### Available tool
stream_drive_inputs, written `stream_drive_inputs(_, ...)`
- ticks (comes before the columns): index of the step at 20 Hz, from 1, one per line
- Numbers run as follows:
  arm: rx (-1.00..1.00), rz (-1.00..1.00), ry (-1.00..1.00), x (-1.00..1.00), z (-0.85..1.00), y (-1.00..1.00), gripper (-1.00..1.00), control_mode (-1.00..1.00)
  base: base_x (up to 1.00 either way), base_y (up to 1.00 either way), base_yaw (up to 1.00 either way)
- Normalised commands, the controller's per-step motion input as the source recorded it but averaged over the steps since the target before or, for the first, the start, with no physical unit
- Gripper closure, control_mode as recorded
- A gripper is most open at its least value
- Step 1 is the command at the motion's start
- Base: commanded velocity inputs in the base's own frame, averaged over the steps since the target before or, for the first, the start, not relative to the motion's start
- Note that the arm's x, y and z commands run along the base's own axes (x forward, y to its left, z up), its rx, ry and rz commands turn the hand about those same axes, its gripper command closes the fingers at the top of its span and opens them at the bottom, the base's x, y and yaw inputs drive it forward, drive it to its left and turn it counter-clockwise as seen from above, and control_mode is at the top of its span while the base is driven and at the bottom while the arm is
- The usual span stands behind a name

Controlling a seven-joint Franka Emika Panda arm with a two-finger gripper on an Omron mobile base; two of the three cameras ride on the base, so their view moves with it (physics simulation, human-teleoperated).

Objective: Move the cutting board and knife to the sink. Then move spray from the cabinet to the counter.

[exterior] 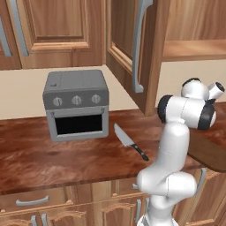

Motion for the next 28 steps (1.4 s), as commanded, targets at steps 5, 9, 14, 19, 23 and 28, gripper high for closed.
stream_drive_inputs(5,0.22,-0.28,0.0,-0.98,0.41,-0.37,-1.0,-1.0,0.0,0.0,0.0)
stream_drive_inputs(9,0.24,-0.33,0.0,-1.0,0.25,-0.35,-1.0,-1.0,0.0,0.0,0.0)
stream_drive_inputs(14,0.28,-0.32,0.0,-1.0,0.11,-0.4,-1.0,-1.0,0.0,0.0,0.0)
stream_drive_inputs(19,0.33,-0.3,-0.01,-1.0,0.0,-0.52,-1.0,-1.0,0.0,0.0,0.0)
stream_drive_inputs(23,0.32,-0.28,-0.01,-1.0,-0.22,-0.62,-1.0,-1.0,0.0,0.0,0.0)
stream_drive_inputs(28,0.25,-0.2,-0.02,-0.96,-0.59,-0.43,-1.0,-1.0,0.0,0.0,0.0)
